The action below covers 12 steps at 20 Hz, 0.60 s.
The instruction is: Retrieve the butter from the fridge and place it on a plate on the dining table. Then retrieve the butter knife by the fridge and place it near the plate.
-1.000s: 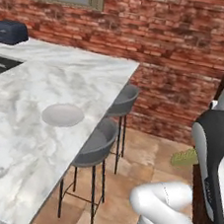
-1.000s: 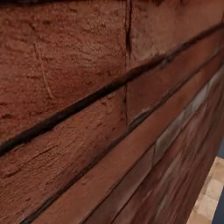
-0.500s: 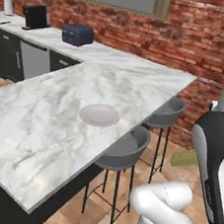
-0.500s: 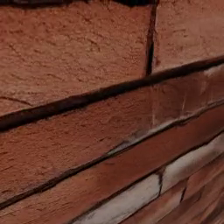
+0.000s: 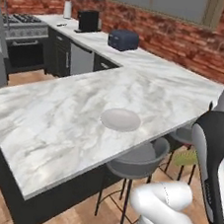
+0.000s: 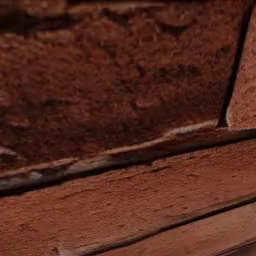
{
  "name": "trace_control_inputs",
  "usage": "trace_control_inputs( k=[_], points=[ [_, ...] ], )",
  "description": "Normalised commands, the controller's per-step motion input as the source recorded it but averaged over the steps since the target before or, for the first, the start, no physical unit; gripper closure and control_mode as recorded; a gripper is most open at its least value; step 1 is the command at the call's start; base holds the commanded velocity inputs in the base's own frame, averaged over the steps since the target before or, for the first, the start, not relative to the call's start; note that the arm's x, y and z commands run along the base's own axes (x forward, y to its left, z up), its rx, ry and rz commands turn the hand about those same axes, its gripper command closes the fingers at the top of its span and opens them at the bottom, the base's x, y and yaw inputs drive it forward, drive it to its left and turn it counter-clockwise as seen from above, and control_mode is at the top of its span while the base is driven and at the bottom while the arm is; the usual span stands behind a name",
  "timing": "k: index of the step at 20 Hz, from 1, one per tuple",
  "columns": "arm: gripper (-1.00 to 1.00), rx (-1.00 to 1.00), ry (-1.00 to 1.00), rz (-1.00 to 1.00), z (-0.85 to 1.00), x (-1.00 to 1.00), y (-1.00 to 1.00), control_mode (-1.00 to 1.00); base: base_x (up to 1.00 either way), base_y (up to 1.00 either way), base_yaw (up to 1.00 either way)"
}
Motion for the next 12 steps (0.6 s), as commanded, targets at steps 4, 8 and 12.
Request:
trace_control_inputs(
  k=[4,8,12],
  points=[
    [1.00,0.00,0.00,0.00,0.00,0.00,0.00,1.00,0.35,-0.59,0.41],
    [1.00,0.00,0.00,0.00,0.00,0.00,0.00,1.00,0.61,-0.50,0.31],
    [1.00,0.00,0.00,0.00,0.00,0.00,0.00,1.00,0.57,-0.29,0.26]
  ],
)
